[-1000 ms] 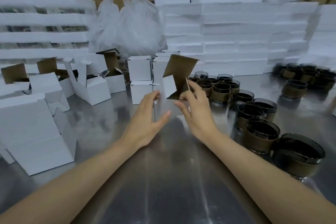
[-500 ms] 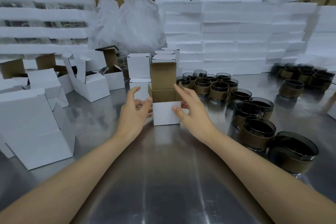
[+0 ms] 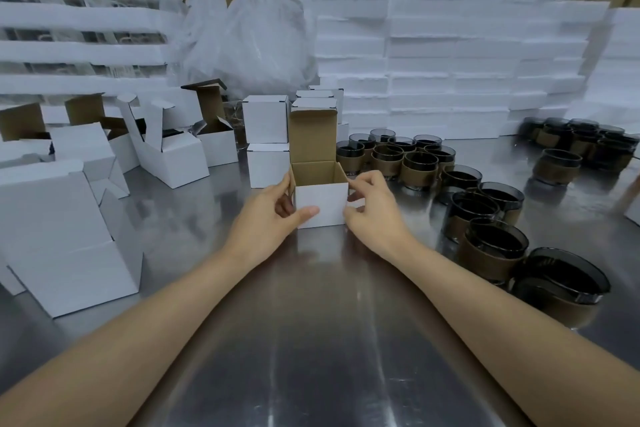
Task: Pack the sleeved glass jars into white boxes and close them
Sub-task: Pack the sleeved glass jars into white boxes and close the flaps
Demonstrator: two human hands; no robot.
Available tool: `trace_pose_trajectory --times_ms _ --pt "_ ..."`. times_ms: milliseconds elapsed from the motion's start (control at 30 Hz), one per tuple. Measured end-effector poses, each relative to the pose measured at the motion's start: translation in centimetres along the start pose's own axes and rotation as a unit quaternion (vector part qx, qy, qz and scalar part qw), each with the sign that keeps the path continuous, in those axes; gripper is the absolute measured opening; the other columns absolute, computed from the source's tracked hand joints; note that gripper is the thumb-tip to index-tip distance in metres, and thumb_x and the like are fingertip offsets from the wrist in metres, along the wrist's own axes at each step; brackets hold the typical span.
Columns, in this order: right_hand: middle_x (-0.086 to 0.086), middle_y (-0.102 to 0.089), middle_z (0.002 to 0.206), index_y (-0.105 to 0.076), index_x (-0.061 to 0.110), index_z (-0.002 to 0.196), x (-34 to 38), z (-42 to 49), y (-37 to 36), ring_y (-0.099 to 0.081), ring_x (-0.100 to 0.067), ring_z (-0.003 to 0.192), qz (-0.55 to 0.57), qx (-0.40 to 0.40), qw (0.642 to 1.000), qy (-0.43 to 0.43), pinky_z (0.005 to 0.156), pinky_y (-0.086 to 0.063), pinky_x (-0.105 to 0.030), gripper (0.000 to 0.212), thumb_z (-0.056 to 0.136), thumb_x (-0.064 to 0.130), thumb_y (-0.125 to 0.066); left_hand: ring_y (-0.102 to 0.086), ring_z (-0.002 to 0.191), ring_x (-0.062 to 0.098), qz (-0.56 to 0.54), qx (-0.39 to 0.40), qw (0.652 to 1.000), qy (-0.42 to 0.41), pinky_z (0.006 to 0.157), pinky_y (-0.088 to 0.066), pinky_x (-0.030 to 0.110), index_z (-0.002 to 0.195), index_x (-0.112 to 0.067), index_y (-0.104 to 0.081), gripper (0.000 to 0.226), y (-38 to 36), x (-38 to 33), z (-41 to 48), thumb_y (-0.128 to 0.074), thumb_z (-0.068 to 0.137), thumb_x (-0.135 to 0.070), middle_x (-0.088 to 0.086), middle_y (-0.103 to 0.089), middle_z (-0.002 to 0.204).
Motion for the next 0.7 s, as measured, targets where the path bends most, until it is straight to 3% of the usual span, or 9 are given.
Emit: trace_pose_trajectory --times_ms 133,200,267,333,433,567,633,700 --pt "0.0 -0.051 0.109 -0.067 0.01 0.105 -0.6 1.5 2.4 -0.054 -0.023 0.098 -0.177 -0.083 0.98 0.026 0.073 -0.042 -0.031 0.03 0.083 0.002 -0.049 -0.06 0.074 0.005 -0.005 -0.047 0.999 0.014 0.072 -0.052 0.029 0.139 -0.029 -0.042 0.067 1.0 0.6 0.0 -0.072 0.081 -0.045 -0.01 -0.061 0.085" --pt "-0.007 -0.047 0.13 -0.065 0.011 0.113 -1.9 2.4 3.7 -0.044 -0.028 0.122 -0.244 -0.132 0.961 -0.013 0.09 -0.04 -0.035 0.03 0.086 0.007 -0.052 -0.06 0.074 0.008 -0.009 -0.058 0.998 0.017 0.075 -0.053 0.037 0.137 -0.032 -0.042 0.064 1.3 0.7 -0.1 -0.071 0.081 -0.046 -0.01 -0.059 0.083" --pt "-0.018 -0.024 0.152 -0.049 0.011 0.133 -4.0 2.9 3.8 -0.014 -0.035 0.144 -0.298 -0.115 0.942 -0.101 0.116 -0.017 -0.043 0.044 0.089 0.015 -0.054 -0.059 0.074 0.01 -0.009 -0.062 0.998 0.019 0.076 -0.054 0.04 0.136 -0.033 -0.042 0.063 1.4 0.8 -0.2 -0.071 0.081 -0.047 -0.01 -0.058 0.082" --pt "-0.023 -0.009 0.157 -0.033 0.012 0.143 -5.4 3.0 3.3 0.005 -0.037 0.146 -0.344 -0.068 0.923 -0.156 0.119 0.005 -0.048 0.058 0.089 0.022 -0.053 -0.059 0.073 0.01 -0.011 -0.066 0.998 0.018 0.075 -0.054 0.041 0.135 -0.034 -0.042 0.063 1.6 0.8 -0.1 -0.07 0.081 -0.047 -0.01 -0.057 0.081" --pt "-0.02 -0.014 0.155 -0.031 0.013 0.144 -5.3 2.8 3.0 0.005 -0.036 0.146 -0.355 -0.065 0.921 -0.148 0.114 0.011 -0.058 0.061 0.087 0.02 -0.053 -0.059 0.074 0.01 -0.014 -0.066 0.998 0.018 0.075 -0.054 0.04 0.136 -0.033 -0.041 0.063 1.5 0.9 0.1 -0.07 0.082 -0.047 -0.01 -0.057 0.081" --pt "-0.013 -0.025 0.144 -0.036 0.015 0.138 -4.2 2.4 2.7 -0.013 -0.034 0.141 -0.334 -0.07 0.933 -0.116 0.111 0.002 -0.065 0.057 0.084 0.01 -0.051 -0.059 0.071 0.007 -0.018 -0.069 0.997 0.017 0.071 -0.054 0.035 0.136 -0.034 -0.041 0.062 1.6 1.1 0.1 -0.069 0.082 -0.047 -0.012 -0.057 0.081" --pt "-0.011 -0.03 0.14 -0.036 0.016 0.139 -3.4 2.2 2.7 -0.025 -0.031 0.132 -0.333 -0.072 0.936 -0.083 0.113 -0.016 -0.055 0.058 0.083 0.008 -0.052 -0.059 0.067 0.007 -0.02 -0.073 0.997 0.018 0.063 -0.053 0.029 0.136 -0.033 -0.041 0.061 1.6 1.2 0.1 -0.069 0.083 -0.046 -0.012 -0.057 0.08" --pt "-0.007 -0.034 0.137 -0.036 0.018 0.141 -2.6 2.0 2.6 -0.031 -0.028 0.125 -0.327 -0.077 0.941 -0.039 0.103 -0.027 -0.043 0.062 0.082 0.004 -0.051 -0.059 0.066 0.008 -0.026 -0.079 0.996 0.019 0.06 -0.047 0.021 0.136 -0.031 -0.041 0.061 1.7 1.3 0.0 -0.069 0.084 -0.043 -0.011 -0.057 0.079"
Point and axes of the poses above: each hand's wrist, its own z-axis towards the middle knuckle, its own y-axis out of the back of the hand, x = y × z, the point moved 10 cm from there along z, towards the middle knuckle
